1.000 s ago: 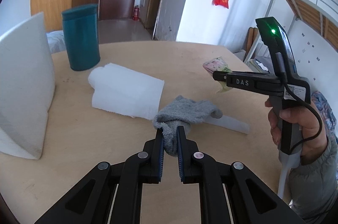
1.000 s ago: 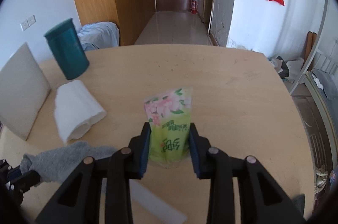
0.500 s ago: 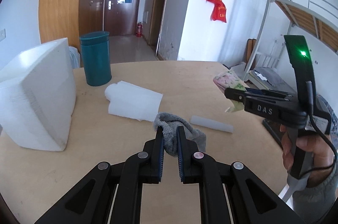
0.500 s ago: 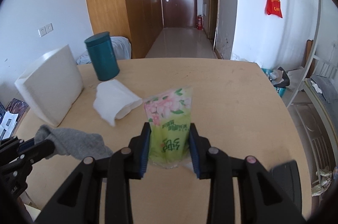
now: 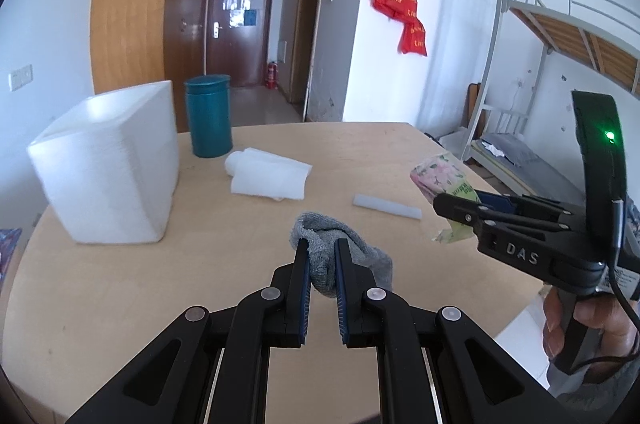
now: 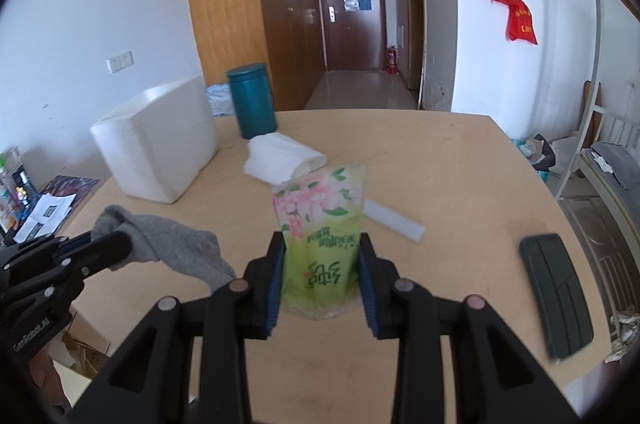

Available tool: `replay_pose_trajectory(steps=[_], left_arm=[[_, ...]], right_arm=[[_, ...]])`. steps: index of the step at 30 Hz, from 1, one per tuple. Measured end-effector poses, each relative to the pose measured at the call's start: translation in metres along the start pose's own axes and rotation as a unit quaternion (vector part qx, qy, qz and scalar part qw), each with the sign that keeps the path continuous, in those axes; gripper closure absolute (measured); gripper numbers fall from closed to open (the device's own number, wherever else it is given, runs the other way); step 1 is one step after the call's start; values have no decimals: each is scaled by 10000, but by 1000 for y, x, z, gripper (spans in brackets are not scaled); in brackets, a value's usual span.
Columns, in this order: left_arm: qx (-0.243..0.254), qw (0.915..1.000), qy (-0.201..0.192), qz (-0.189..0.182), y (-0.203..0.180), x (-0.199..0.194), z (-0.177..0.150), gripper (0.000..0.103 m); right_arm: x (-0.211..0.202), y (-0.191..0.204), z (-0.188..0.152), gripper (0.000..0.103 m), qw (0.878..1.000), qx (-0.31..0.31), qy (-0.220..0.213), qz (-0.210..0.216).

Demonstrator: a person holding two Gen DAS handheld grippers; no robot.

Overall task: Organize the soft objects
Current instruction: 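Lift and carry the grey sock and tissue pack toward the white foam box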

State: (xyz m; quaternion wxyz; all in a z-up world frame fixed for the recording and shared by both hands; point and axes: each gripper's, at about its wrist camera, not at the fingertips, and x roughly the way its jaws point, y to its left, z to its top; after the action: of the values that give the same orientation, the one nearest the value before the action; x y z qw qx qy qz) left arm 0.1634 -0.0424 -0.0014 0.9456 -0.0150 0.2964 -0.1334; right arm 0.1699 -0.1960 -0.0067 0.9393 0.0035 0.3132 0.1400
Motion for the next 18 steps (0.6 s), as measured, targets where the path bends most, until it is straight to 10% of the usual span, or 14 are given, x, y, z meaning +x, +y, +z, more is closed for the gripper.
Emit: replay_pose_trajectory(steps=[18], left_arm=[[-221, 9965, -498, 627, 12, -94, -49, 91]], right_arm=[[-57, 67, -45, 65, 9959, -413, -478, 646]])
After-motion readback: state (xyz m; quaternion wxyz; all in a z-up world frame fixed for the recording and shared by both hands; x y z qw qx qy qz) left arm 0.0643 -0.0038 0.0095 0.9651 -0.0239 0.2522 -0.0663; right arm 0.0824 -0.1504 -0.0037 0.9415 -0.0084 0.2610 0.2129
